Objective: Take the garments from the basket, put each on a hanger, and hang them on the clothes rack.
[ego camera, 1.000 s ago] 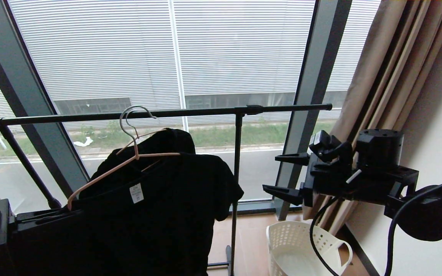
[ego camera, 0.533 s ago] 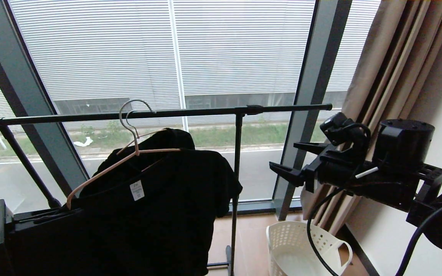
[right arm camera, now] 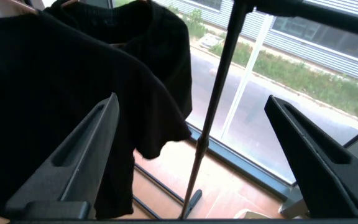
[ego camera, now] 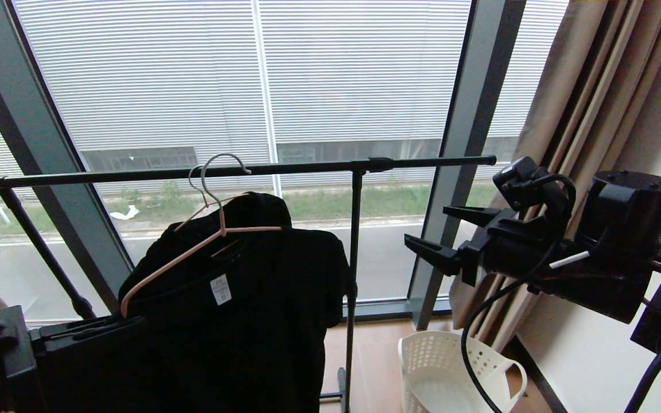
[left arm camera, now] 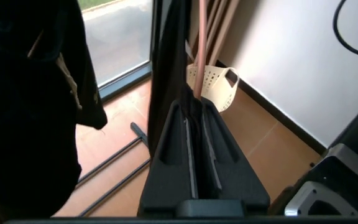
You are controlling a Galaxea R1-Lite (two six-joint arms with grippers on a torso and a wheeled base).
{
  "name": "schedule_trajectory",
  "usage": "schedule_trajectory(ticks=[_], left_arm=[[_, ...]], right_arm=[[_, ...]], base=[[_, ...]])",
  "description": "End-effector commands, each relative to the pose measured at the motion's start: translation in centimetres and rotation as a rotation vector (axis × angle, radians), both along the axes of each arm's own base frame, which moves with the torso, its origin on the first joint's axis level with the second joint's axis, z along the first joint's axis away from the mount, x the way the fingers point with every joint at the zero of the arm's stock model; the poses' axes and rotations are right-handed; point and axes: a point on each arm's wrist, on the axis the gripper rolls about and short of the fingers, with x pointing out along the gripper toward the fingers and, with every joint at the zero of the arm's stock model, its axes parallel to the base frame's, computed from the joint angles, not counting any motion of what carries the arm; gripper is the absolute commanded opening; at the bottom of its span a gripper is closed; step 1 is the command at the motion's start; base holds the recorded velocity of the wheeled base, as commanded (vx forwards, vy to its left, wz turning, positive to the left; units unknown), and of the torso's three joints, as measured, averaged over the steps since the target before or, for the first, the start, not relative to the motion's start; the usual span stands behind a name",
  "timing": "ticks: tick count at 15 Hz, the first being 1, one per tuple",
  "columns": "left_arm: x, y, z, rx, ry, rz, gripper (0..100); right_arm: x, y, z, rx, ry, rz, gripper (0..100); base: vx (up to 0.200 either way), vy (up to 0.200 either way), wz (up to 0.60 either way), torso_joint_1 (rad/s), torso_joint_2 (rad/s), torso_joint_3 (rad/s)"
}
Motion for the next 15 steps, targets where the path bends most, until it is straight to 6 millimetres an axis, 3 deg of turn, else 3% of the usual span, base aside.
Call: schedule_trajectory(ticks=[1,6,15], left_arm=[[-0.1,-0.9,0.1,0.011,0.000,-0.020,0],[1.2,-1.4,-0.4,0.037,0.042,0.025,0],[7.2,-3.1,-2.5,0.033,0.057,0.075,0]], right_arm=[[0.1,0.0,0.0,-0.001,0.000,0.001,100],[0.2,0.1,-0.3,-0.006,0.005,0.000,100],[0.8,0.3,-0.5,-0.011,0.009,-0.001,100]], base=[[0.000,0.000,0.00,0.000,0.00,0.000],[0.000,0.000,0.00,0.000,0.00,0.000],[0.000,0.000,0.00,0.000,0.00,0.000]])
